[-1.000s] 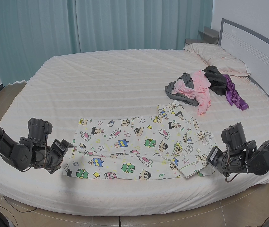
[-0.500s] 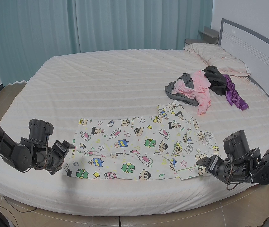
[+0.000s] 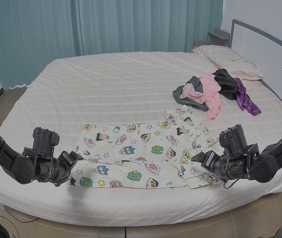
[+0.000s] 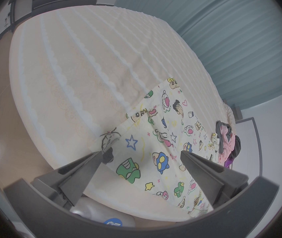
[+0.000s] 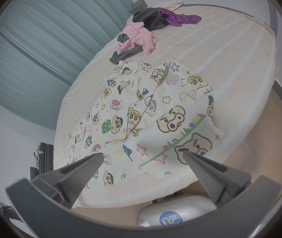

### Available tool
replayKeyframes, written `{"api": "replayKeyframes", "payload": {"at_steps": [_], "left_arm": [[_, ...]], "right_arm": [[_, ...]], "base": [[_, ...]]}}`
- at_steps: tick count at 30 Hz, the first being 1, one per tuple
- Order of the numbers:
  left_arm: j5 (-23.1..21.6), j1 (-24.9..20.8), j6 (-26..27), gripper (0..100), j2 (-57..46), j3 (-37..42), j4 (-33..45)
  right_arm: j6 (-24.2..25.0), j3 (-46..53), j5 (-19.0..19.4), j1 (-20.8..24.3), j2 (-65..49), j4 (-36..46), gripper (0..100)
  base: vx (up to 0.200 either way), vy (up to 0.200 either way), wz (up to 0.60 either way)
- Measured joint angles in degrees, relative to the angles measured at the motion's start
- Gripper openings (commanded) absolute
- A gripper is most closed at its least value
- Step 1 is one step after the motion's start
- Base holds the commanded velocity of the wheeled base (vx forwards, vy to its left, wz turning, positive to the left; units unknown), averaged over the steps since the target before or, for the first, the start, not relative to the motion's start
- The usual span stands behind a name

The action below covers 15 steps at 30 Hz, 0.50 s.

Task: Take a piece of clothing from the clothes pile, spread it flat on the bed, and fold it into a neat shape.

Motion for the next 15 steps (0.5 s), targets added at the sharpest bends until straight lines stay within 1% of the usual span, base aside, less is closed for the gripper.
{"api": "replayKeyframes", "payload": {"at_steps": [3,5,9,11,15], "left_arm": [[-0.77,-0.22,1.73,100,0.0,0.11,-0.02],[-1.66,-0.2,5.05,100,-0.04,0.16,0.0],[-3.68,0.72,14.54,100,-0.09,-0.15,0.17],[-4.57,1.51,20.53,100,-0.06,-0.59,0.52],[-6.6,3.04,30.61,100,0.51,-1.55,1.17]], "right_arm": [[-0.02,-0.56,0.15,-0.07,0.93,0.02,100],[-0.02,-0.63,0.2,-0.32,1.18,0.0,100],[-0.33,-0.23,0.28,-0.82,1.35,0.0,100],[-0.66,0.13,0.33,-0.99,1.35,0.0,100],[-1.18,0.73,0.37,-1.23,1.32,-0.15,100]], "base": [[0.0,0.0,0.0],[0.0,0.0,0.0],[0.0,0.0,0.0],[0.0,0.0,0.0],[0.0,0.0,0.0]]}}
